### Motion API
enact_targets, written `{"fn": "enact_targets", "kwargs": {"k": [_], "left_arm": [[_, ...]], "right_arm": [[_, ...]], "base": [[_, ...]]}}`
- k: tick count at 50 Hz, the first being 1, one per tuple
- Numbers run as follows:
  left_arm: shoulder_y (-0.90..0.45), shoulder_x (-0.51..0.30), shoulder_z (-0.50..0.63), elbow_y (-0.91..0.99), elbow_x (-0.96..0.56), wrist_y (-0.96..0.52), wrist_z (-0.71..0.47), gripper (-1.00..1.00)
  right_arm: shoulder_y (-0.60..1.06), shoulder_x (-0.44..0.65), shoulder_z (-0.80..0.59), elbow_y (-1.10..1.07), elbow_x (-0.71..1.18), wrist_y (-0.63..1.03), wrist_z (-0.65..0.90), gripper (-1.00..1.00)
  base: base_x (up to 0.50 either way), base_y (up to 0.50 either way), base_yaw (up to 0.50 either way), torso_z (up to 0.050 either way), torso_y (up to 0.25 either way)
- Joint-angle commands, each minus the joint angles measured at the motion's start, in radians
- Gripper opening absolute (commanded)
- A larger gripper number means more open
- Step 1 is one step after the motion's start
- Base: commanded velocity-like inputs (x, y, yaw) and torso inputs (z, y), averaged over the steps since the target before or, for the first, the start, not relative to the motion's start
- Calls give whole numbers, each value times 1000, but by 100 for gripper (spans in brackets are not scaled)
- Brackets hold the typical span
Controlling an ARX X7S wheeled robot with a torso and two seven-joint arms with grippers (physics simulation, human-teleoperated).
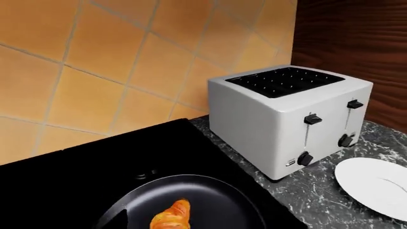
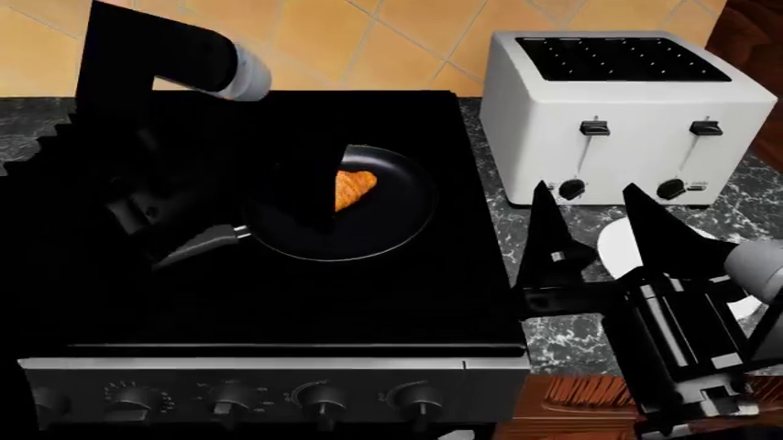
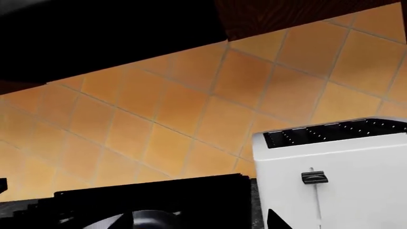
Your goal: Pick the croissant and place it on the pan. Then turn on the stove to warm the croissant.
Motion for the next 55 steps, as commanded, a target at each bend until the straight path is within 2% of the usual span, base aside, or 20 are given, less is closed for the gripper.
{"fn": "enact_targets", "kwargs": {"k": [1,10,21,30,37,55], "left_arm": [[9,-19,-3,45,-61,11,-41,100],[3,-24,7,45,-55,18,-37,100],[5,-30,16,52,-56,28,-34,100],[21,-37,14,61,-51,41,-22,100],[42,-34,8,50,-134,80,-56,100],[65,-48,-29,163,-32,104,-32,100]], "right_arm": [[9,2,-11,4,16,8,14,100],[0,7,-4,6,20,-4,11,100],[-16,11,-22,2,-35,-28,-15,100],[-15,17,-40,-2,-56,-26,-14,100],[-16,12,-26,9,-27,-31,-1,100],[5,47,8,-18,70,-11,50,100]], "base": [[-500,227,0,0,0],[-457,199,0,0,0],[0,19,0,0,0],[0,500,0,0,0],[0,143,0,0,0],[0,0,0,-3,0]]}}
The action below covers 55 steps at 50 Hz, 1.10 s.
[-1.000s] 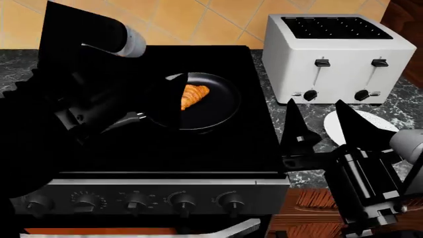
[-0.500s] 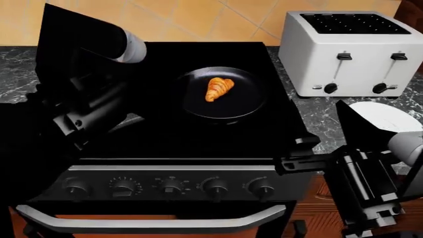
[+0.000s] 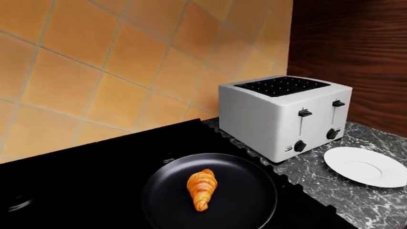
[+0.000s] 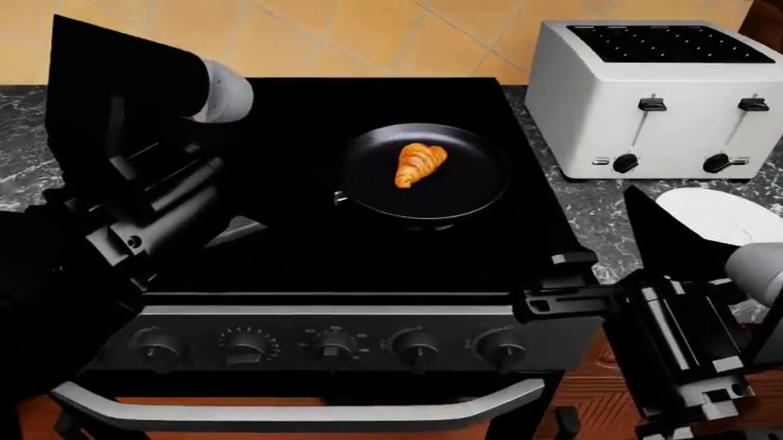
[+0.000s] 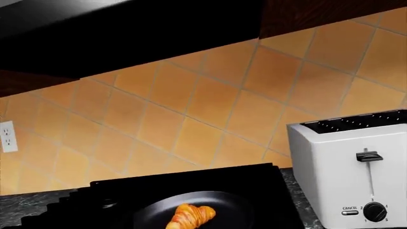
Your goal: Pick the croissant and place it on the pan. Then turn on the stove to warm the croissant.
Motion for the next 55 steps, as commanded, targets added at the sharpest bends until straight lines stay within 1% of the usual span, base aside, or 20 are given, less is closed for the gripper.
{"fn": "enact_targets", "kwargs": {"k": [1,7,30,42,55], "left_arm": [[2,-11,-8,53,25,11,-1,100],[-1,-15,-1,67,16,12,-5,100],[11,-28,11,81,55,17,42,100],[19,-31,22,81,66,22,44,100],[11,-35,39,87,30,32,12,100]], "right_arm": [[18,25,25,-19,70,16,40,100],[28,33,25,-20,90,25,59,100],[27,26,-4,-14,58,8,48,100],[20,27,0,-3,58,-8,40,100],[4,33,5,-7,63,-19,43,100]], "base": [[0,0,0,-50,0],[0,0,0,-50,0],[-500,91,0,-50,0],[-8,0,0,-50,0],[0,0,0,-50,0]]}}
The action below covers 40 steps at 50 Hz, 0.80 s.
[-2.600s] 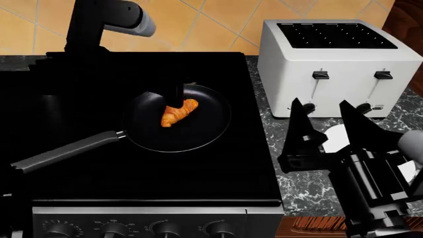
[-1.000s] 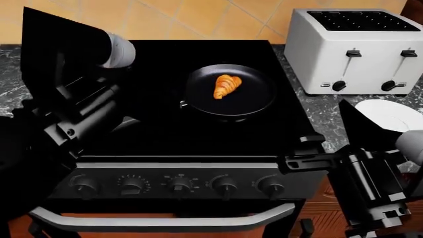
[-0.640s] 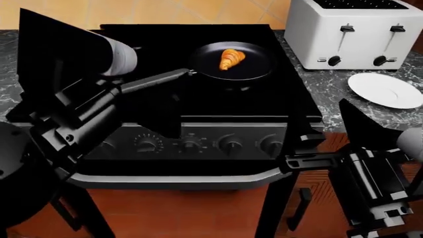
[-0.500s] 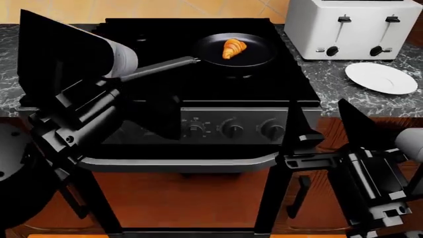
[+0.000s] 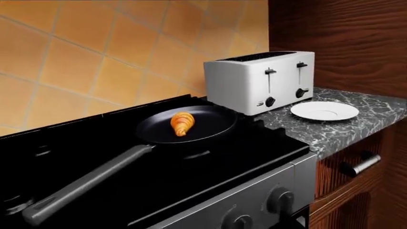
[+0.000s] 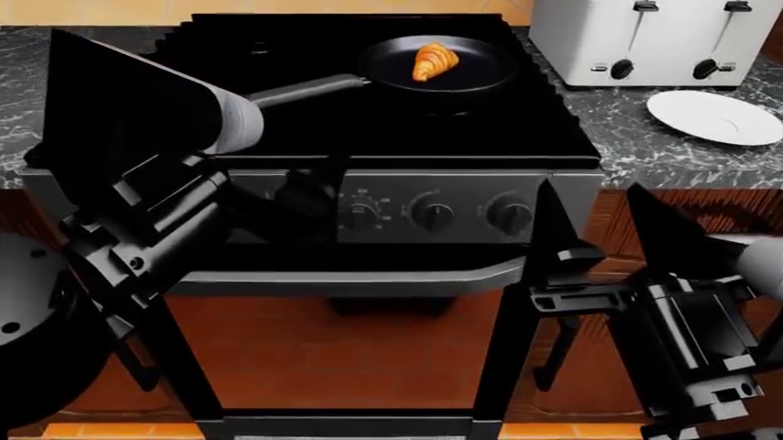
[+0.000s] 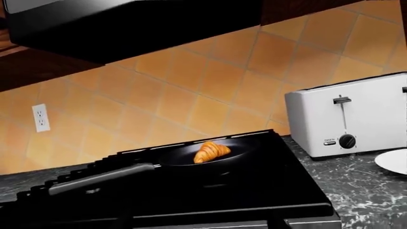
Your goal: Pick the croissant and place it on the pan. Then turn on the stove to warm the croissant.
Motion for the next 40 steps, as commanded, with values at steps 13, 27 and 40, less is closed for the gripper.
{"fn": "enact_targets", "kwargs": {"k": [13,27,40], "left_arm": [[37,-17,-10,50,-47,37,-22,100],[238,-38,-103,157,-5,94,26,100],[397,-30,-133,221,185,103,152,100]], "right_arm": [[-12,3,-7,-2,-4,-14,7,100],[5,6,-23,-14,-15,-4,34,100],[28,4,-26,6,-19,18,99,100]], "base": [[0,0,0,-50,0],[0,0,0,-50,0],[0,0,0,-50,0]]}}
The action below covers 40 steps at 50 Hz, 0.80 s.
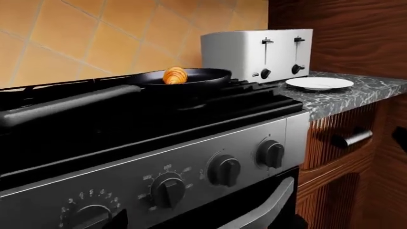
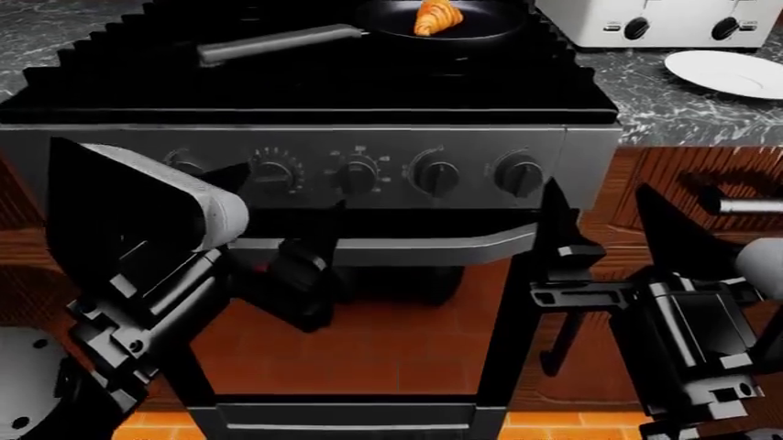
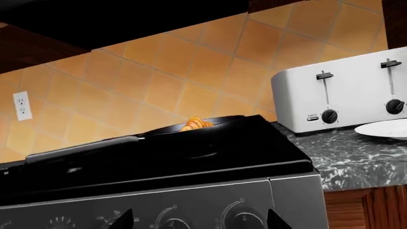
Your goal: Pick the croissant and place it on the pan. Then turn on the stove to warm the croissant.
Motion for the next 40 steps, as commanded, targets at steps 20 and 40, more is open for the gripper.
{"fn": "enact_targets", "kwargs": {"k": [20,40], "left_arm": [[201,22,-2,58,262,50,187,100],[263,31,-14,33,338,119,267,100]], "right_arm": [[73,30,-6,56,39,79,132,100],[197,65,-69,122,17,158,150,100]], "base": [[0,0,0,-50,0],[0,0,0,-36,0]]}}
